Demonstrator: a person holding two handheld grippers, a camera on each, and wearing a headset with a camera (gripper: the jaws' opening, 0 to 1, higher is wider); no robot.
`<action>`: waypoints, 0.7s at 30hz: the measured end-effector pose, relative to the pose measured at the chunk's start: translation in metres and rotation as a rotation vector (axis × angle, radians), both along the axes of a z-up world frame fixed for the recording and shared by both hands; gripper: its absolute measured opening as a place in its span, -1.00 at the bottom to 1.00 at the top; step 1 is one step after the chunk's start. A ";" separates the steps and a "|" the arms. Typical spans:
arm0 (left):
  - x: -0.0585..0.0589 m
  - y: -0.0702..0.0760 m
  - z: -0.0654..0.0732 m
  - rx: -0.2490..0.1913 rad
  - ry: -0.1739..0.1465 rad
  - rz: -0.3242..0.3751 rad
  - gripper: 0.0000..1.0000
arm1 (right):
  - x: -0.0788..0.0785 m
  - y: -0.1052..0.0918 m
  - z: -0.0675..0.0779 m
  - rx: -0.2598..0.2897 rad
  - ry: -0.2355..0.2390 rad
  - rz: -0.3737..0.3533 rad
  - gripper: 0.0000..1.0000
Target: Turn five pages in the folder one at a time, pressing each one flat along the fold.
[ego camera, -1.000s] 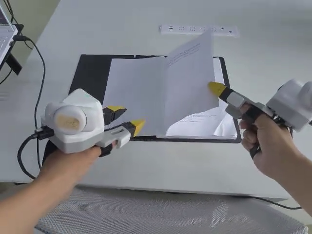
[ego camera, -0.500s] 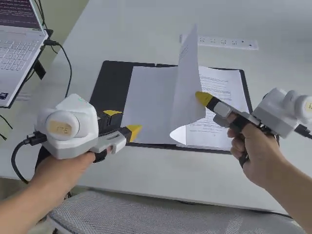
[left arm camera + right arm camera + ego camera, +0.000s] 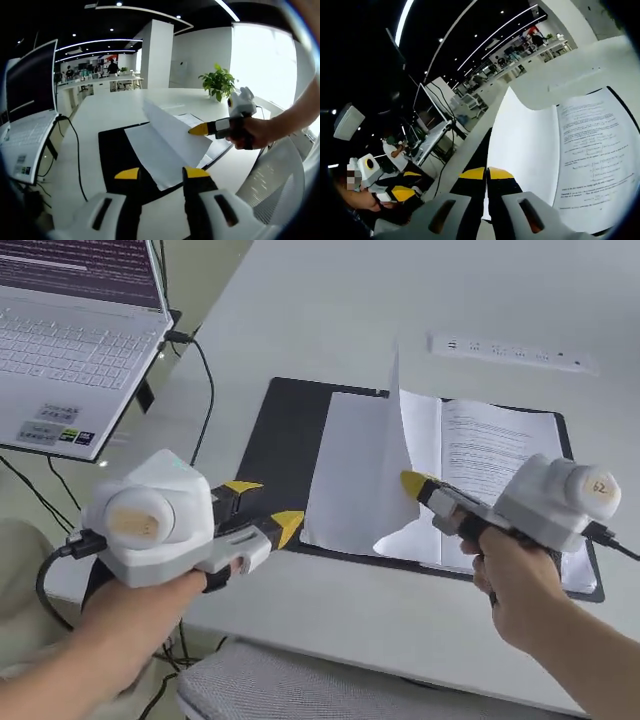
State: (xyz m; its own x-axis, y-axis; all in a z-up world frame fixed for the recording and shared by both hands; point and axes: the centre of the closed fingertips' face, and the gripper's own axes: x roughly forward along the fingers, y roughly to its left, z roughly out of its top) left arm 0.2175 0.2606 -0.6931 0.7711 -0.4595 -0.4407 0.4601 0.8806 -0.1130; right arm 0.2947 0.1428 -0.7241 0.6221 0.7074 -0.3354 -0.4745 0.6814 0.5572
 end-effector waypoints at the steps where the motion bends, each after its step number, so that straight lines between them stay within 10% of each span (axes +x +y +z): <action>1: -0.001 0.003 -0.001 -0.003 0.004 0.005 -0.38 | -0.001 0.009 -0.004 -0.018 0.010 -0.002 -1.00; 21: -0.007 0.034 -0.015 -0.041 0.028 0.016 -0.40 | 0.003 0.077 -0.070 -0.365 -0.027 0.038 -1.00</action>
